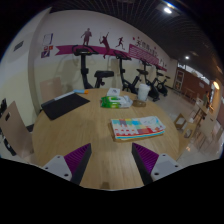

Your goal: Fold towel

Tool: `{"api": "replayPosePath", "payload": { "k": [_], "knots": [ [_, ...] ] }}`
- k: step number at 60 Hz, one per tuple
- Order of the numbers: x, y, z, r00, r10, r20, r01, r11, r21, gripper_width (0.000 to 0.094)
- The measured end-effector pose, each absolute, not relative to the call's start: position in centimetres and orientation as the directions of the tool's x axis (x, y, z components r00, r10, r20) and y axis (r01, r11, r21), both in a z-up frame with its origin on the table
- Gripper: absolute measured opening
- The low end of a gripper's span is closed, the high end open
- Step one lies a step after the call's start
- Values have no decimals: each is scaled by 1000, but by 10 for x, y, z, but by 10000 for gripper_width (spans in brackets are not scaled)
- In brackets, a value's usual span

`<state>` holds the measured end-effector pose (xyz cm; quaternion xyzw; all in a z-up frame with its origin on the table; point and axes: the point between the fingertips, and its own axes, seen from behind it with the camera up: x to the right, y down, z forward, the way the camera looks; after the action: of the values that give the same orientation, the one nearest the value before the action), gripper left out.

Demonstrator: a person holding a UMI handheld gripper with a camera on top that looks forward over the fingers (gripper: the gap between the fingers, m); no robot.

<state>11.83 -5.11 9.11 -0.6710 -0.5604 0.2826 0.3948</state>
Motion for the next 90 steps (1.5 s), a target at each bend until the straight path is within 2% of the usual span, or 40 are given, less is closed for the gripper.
{"api": "replayPosePath", "payload": {
  "k": [13,25,38,40,48,49,54,62,69,73,81,90],
  "knots": [
    [50,-25,54,151,987,50,524,-37,-851,851],
    [-13,1,29,143,989,30,527,-51,-849,858],
    [-50,10,-9,98,994,39,584,-26,-811,833],
    [-51,8,-13,85,996,33,590,-24,-807,783],
    [-57,26,-12,128,984,120,600,19,-800,45],
    [-56,28,-12,138,982,129,603,20,-797,33],
    [-55,22,-10,112,987,118,643,19,-766,12],
    [-56,-8,23,99,988,-118,647,-154,-747,12],
    [-56,9,72,132,962,-237,620,-267,-738,12],
    [-55,31,90,159,947,-278,606,-316,-730,16],
    [-47,96,97,178,956,-232,604,-292,-742,27],
    [-42,162,63,230,962,-147,622,-261,-739,27]
  ]
}}
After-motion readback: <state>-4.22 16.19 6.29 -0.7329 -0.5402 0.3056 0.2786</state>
